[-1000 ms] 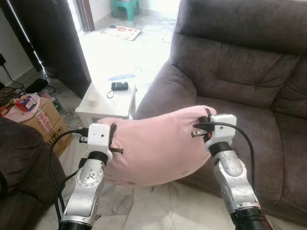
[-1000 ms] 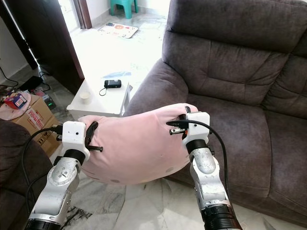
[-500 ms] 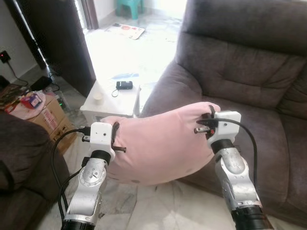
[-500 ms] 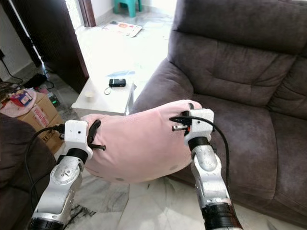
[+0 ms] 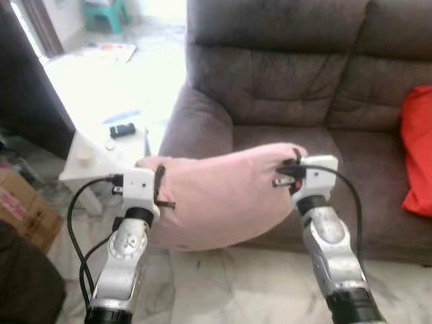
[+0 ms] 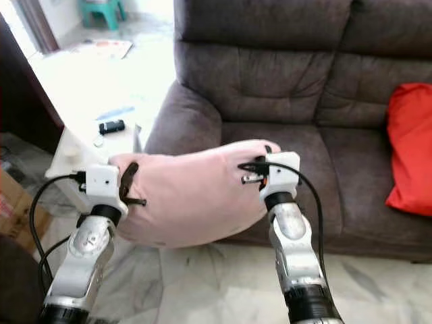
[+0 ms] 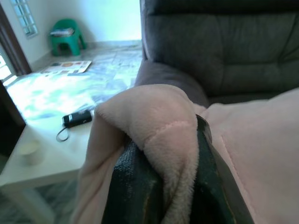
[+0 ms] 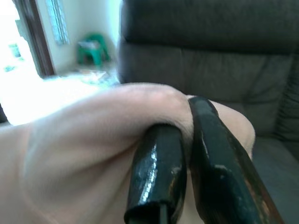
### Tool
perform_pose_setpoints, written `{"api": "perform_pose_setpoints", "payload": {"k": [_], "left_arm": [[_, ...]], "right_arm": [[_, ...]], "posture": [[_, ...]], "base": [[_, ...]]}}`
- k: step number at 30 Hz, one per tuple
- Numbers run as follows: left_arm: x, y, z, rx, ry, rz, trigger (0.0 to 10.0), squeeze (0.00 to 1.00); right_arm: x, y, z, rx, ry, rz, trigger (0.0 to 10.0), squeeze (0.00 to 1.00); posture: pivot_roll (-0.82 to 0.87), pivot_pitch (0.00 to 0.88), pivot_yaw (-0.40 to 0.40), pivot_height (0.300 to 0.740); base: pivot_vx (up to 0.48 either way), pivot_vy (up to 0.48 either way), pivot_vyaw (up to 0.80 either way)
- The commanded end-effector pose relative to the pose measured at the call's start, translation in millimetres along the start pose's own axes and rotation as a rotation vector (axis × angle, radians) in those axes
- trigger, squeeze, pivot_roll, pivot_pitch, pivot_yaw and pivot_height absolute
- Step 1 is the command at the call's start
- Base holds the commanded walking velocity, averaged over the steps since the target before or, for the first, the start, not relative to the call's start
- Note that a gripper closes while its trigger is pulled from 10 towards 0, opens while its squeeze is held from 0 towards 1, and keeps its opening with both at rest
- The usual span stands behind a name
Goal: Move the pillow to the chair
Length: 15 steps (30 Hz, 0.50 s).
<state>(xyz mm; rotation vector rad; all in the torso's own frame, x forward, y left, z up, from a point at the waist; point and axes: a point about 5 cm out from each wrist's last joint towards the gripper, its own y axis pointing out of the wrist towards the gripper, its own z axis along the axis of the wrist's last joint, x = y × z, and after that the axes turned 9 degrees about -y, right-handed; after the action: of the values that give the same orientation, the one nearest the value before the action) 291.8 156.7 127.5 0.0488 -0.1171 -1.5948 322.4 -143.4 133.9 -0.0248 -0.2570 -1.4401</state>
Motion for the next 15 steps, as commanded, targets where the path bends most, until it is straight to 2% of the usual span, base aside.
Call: {"api": "perform_pose_setpoints", "payload": {"k": [1,10,12,15], "left_arm": [[3.6,4.1,13.7,0.063,-0.006,-0.015,10.0,0.00],[4.2,4.3,14.4,0.065,-0.005,-0.021,10.0,0.00],[4.0,4.6,14.6,0.065,-0.004,-0.020,10.0,0.00],[4.3,5.0,15.5,0.068,-0.002,-0.019,10.0,0.00]], "right_arm": [[12.2,4.5,18.8,0.084,-0.003,-0.043,10.0,0.00],[12.0,5.0,18.6,0.082,-0.017,-0.041,10.0,0.00],[12.8,5.1,18.6,0.084,-0.007,-0.049,10.0,0.00],[12.5,5.2,18.0,0.082,-0.014,-0.044,10.0,0.00]], "posture": [[0.05,0.061,0.001,0.740],[0.05,0.062,0.001,0.740],[0.05,0.062,0.001,0.740],[0.05,0.061,0.000,0.740]], "base": [[0.000,0.000,-0.80],[0.000,0.000,-0.80],[0.000,0.000,-0.53],[0.000,0.000,0.00]]}}
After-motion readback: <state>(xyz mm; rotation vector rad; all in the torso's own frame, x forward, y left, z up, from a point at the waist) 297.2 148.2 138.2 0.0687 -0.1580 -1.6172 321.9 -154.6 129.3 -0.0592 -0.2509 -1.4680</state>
